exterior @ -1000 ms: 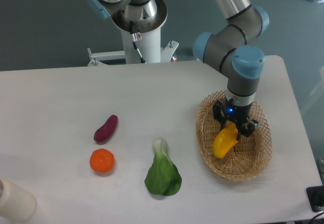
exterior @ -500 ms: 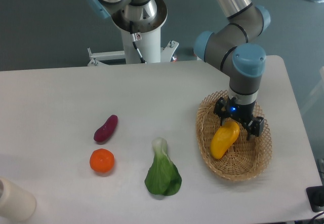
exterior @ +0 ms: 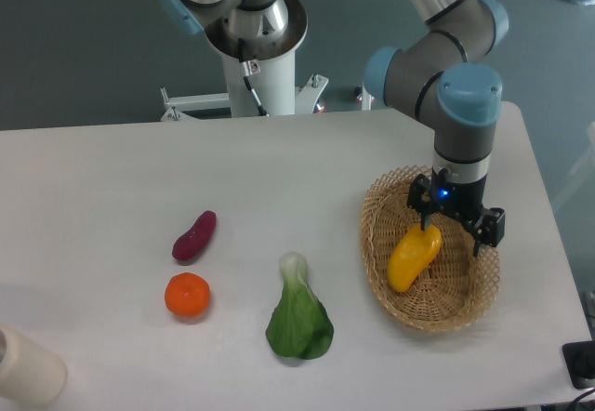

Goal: Place the mango in the basket
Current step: 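Raise the open gripper up away from the mango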

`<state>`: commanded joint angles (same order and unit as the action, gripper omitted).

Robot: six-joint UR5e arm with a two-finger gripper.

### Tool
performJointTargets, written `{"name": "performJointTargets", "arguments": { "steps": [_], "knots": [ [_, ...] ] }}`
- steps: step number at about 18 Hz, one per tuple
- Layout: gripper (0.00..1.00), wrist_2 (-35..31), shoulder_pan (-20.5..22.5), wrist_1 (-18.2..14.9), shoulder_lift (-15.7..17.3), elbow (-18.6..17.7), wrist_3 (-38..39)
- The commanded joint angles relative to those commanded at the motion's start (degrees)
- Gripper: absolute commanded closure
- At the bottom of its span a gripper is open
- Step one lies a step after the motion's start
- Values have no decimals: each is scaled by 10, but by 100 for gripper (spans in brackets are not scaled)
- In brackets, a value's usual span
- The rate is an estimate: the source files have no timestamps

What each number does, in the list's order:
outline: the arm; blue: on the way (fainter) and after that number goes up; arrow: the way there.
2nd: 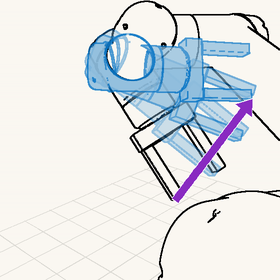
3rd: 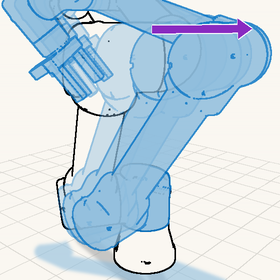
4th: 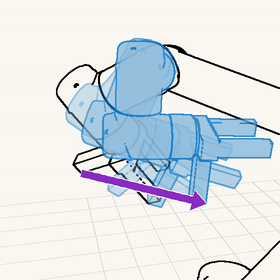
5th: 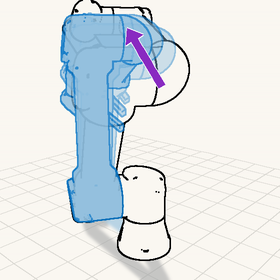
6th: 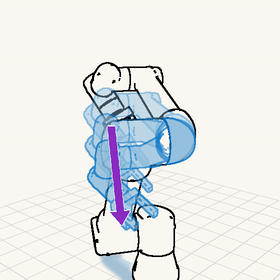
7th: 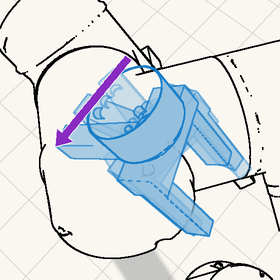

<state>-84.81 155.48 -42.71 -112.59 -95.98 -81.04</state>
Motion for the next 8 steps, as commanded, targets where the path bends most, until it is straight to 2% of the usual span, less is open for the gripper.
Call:
{"name": "performJointTargets", "arguments": {
  "steps": [3,8],
  "knots": [
    [0,0,3,-2,13,0,-3],
    [0,1,10,-51,25,32,-4]
  ]
}}
